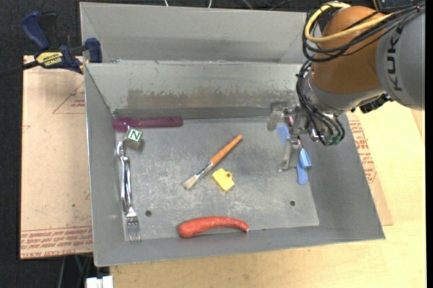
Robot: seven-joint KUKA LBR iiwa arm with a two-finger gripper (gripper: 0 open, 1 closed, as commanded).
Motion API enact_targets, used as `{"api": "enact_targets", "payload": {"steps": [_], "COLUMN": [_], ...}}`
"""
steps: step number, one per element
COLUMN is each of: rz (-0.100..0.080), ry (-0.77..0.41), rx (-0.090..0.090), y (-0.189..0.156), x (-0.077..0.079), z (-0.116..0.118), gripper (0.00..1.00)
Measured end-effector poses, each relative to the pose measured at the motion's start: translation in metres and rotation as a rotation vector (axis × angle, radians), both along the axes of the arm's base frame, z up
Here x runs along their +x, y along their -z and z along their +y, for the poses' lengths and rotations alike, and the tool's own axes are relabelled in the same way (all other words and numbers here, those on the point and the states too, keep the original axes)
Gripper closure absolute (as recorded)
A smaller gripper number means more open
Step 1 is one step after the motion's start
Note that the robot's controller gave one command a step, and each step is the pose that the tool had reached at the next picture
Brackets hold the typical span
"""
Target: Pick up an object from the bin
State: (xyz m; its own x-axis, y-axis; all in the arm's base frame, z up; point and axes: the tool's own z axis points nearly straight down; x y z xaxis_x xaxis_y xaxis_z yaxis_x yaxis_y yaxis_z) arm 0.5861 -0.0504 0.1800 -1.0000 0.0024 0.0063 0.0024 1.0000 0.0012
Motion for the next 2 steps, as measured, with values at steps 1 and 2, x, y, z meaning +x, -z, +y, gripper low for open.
{"api": "enact_targets", "payload": {"steps": [1,2], "rz": [-0.008,-0.006], "ry": [-0.002,-0.563], "rx": [-0.001,0.005], "y": [-0.005,0.113], "x": [0.002,0.042], "z": [0.0,0.064], "gripper": [0.0,0.0]}}
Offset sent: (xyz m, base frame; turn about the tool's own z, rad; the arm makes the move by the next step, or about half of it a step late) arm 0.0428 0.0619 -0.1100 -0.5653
